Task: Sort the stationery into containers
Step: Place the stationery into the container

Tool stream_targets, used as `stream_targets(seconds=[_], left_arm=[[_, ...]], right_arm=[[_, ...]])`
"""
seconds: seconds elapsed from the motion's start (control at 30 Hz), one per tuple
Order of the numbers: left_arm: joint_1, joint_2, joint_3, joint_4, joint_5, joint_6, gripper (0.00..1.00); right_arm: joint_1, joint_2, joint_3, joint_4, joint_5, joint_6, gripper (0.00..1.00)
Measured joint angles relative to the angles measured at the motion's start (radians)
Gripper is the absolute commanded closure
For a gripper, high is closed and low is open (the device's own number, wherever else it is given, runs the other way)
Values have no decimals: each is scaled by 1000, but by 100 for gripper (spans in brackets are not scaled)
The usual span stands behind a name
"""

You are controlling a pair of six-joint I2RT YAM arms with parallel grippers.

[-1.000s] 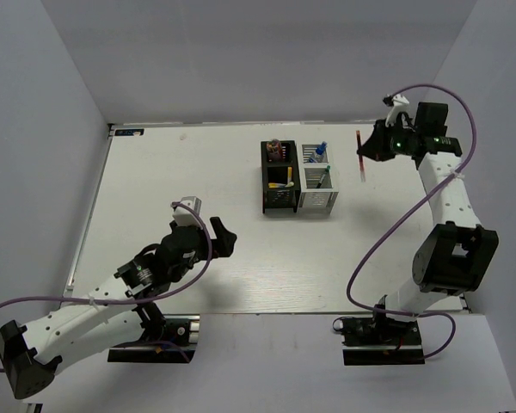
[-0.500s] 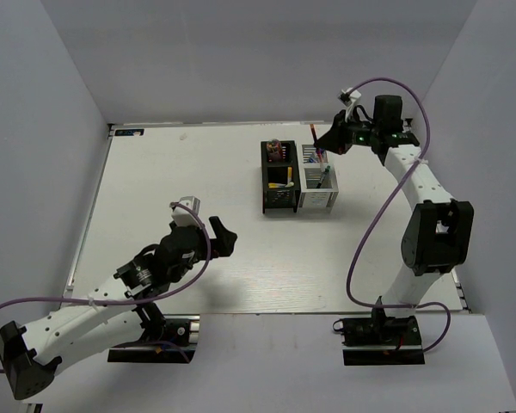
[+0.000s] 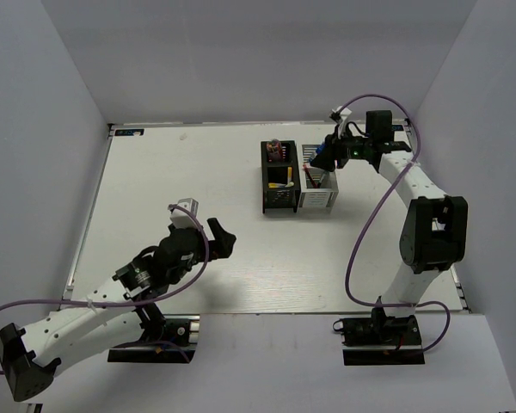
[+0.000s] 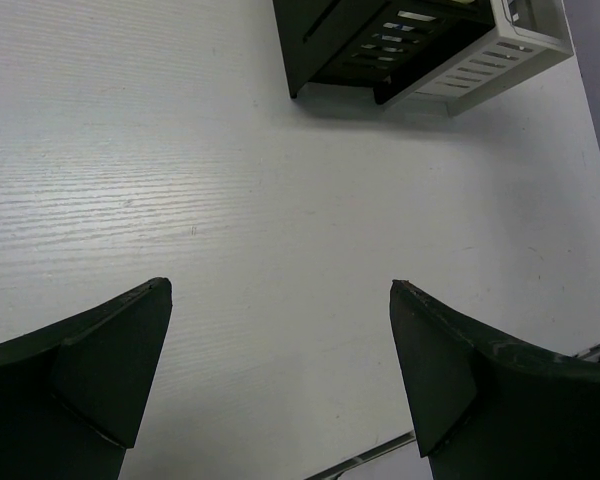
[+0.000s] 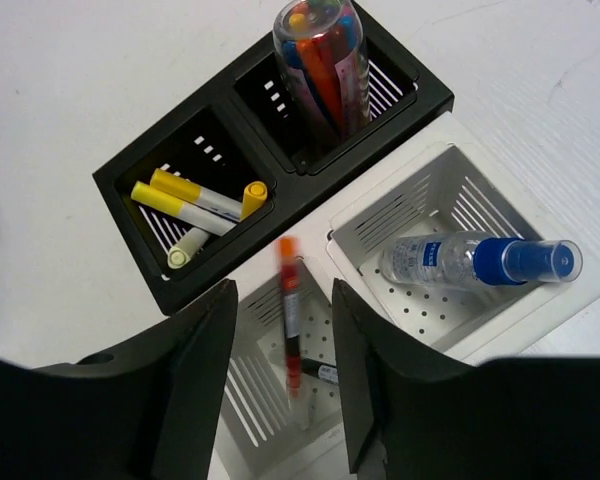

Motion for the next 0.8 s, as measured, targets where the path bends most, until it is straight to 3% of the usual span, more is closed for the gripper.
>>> stream_targets(seconds=[0.17, 0.23, 0.27, 0.5, 0.8], left_arm=[[0, 14, 0, 3, 5, -2, 0], [0, 18, 0, 7, 9, -2, 0], [0, 19, 0, 10, 10, -2, 0], [0, 30, 0, 45, 14, 3, 0], [0, 100, 0, 113, 41, 41, 0]], right_arm=[[3, -7, 0, -39, 8, -21, 34], [3, -23, 0, -59, 23, -19, 21], [3, -36, 0, -71, 33, -15, 10], [3, -252, -28, -130, 187, 62, 10], [2, -542, -298, -169, 492, 166, 10]])
